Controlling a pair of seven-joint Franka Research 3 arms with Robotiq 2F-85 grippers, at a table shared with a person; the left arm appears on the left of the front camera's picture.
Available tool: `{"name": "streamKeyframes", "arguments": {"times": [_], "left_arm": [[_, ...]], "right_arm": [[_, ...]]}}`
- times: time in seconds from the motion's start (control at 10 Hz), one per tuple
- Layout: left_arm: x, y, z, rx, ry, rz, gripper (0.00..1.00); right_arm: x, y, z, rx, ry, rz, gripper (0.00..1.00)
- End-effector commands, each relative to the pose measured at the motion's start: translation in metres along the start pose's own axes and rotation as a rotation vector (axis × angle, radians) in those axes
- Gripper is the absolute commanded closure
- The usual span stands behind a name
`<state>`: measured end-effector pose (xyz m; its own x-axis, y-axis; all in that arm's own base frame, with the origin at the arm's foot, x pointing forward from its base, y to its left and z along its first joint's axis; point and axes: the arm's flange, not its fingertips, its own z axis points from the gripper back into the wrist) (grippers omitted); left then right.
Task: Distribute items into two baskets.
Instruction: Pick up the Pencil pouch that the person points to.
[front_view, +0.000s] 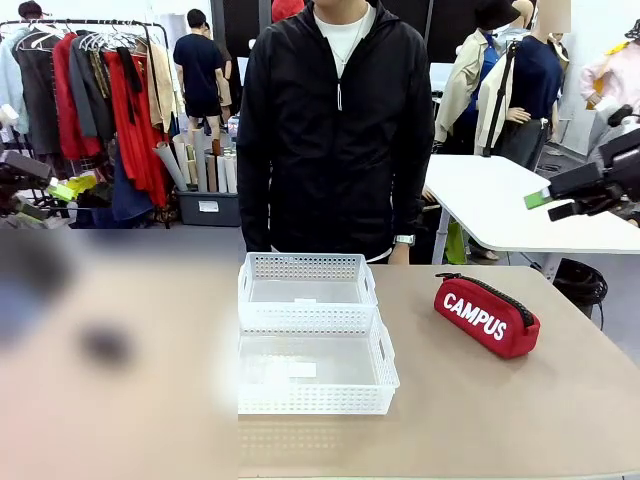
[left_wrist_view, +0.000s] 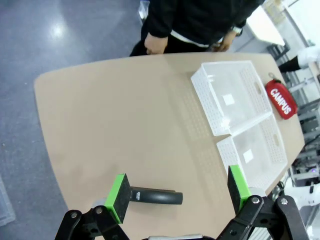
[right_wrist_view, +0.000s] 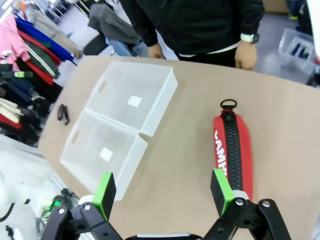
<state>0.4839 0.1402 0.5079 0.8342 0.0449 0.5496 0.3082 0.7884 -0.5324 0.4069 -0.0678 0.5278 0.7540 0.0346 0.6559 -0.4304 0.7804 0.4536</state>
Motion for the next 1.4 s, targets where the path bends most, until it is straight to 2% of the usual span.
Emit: {"name": "streamKeyframes", "arguments": {"times": [0.0,0.7,1.3], "left_arm": [[-0.004,0.006,0.007,-0.037,-0.056,-0.019,0.0],[-0.005,0.02,0.024,-0.069,-0.093,0.004,0.0],[-0.008,0.027,0.034,-0.09,-0.073,0.012,0.0]], "right_arm": [[-0.013,-0.014,0.011,0.045,-0.033,-0.01,0.0],[-0.037,-0.048,0.053,0.073,-0.097,-0.083,0.0],[-0.041,-0.05,0.063,0.09,-0.091,-0.116,0.0]]}}
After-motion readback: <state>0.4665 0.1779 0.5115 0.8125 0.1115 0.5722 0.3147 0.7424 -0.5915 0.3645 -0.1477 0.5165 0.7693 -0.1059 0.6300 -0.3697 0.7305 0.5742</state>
